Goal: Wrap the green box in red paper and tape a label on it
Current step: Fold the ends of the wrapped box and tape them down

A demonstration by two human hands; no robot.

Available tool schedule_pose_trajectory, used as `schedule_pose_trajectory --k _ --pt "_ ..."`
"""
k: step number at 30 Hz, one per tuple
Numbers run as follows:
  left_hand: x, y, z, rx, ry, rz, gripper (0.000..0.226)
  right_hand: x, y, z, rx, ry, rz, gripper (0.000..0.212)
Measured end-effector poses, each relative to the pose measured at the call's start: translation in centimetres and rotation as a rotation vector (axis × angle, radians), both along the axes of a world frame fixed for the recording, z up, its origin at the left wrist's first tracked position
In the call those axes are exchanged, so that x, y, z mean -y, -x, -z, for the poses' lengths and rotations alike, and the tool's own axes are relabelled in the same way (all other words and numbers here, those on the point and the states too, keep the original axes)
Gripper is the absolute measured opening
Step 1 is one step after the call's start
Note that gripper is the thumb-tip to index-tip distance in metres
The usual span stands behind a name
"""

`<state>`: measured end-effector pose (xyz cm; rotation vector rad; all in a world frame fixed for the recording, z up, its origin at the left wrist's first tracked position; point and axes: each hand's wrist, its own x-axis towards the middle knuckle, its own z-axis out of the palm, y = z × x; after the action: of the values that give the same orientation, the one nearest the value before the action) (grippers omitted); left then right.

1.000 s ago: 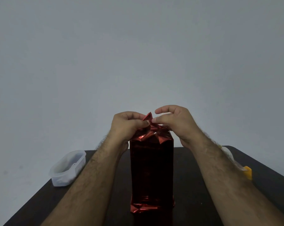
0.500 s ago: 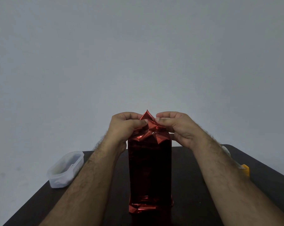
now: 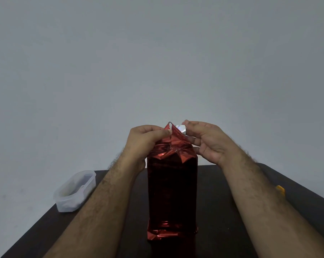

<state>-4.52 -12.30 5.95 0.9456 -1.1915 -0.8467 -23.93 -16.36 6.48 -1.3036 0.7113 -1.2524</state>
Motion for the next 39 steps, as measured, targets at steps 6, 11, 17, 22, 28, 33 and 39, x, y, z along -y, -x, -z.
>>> schedule_pose_trajectory --k 6,11,17,22,28,33,39 --pt "-0.4 0.0 -0.3 0.07 0.047 0.001 0.022 -0.5 0.2 -0.1 -0.143 0.09 -0.022 0.04" --pt "-0.6 0.1 -0.9 0.096 0.104 -0.039 0.023 -0.4 -1.3 0.0 -0.117 0.227 0.221 0.039" --pt "0.2 0.2 -1.0 0.105 0.181 -0.073 0.013 -0.9 -1.8 -0.2 -0.091 0.318 0.239 0.039" --pt "0.3 0.3 -0.6 0.065 0.172 -0.037 0.011 -0.7 -0.2 -0.7 0.098 0.08 0.047 0.018" --pt "0.5 0.2 -0.4 0.026 0.156 0.009 0.019 0.3 1.1 0.7 -0.25 -0.014 -0.158 0.032" --pt "0.4 0.4 -0.3 0.008 0.151 0.013 0.02 0.2 0.8 0.5 -0.219 -0.081 -0.162 0.027" --pt "0.4 0.5 -0.3 0.011 0.151 0.015 0.021 0.4 0.7 0.7 -0.244 -0.04 -0.138 0.045"
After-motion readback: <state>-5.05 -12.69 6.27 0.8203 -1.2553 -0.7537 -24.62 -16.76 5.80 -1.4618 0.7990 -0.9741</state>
